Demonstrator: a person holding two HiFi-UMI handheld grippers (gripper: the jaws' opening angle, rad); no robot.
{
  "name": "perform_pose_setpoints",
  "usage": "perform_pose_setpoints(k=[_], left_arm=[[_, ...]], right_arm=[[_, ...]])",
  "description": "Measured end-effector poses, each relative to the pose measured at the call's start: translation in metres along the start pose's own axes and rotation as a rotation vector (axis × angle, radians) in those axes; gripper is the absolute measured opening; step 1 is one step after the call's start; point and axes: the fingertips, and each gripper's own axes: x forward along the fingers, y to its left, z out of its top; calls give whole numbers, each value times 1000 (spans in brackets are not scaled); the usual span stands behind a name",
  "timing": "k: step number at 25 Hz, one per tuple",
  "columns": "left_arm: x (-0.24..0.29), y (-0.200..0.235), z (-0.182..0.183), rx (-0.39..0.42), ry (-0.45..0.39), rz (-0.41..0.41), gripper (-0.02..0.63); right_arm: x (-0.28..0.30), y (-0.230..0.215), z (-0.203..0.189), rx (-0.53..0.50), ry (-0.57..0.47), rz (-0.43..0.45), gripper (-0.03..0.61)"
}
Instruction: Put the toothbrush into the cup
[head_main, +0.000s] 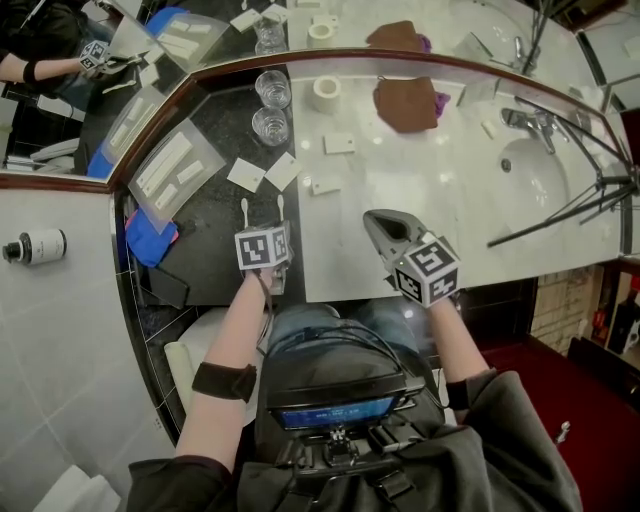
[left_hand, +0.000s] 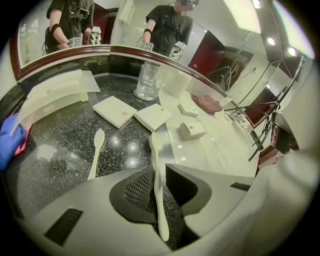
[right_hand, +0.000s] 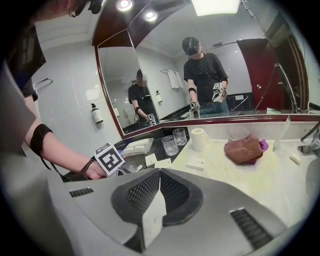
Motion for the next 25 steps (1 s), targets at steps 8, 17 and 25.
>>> perform_pose_setpoints(k=[8,17,25], left_arm=[[-6,-1,0,13,-16,-1,130],[-39,-5,27,101,-114,-1,130],[-128,-31,78,280,-430,-58,66]], right_arm=[[-2,5,-4,5,-2,-1,20],[-3,7,1,0,-15,2,20],[-3,12,21,-19,-52,20,20]])
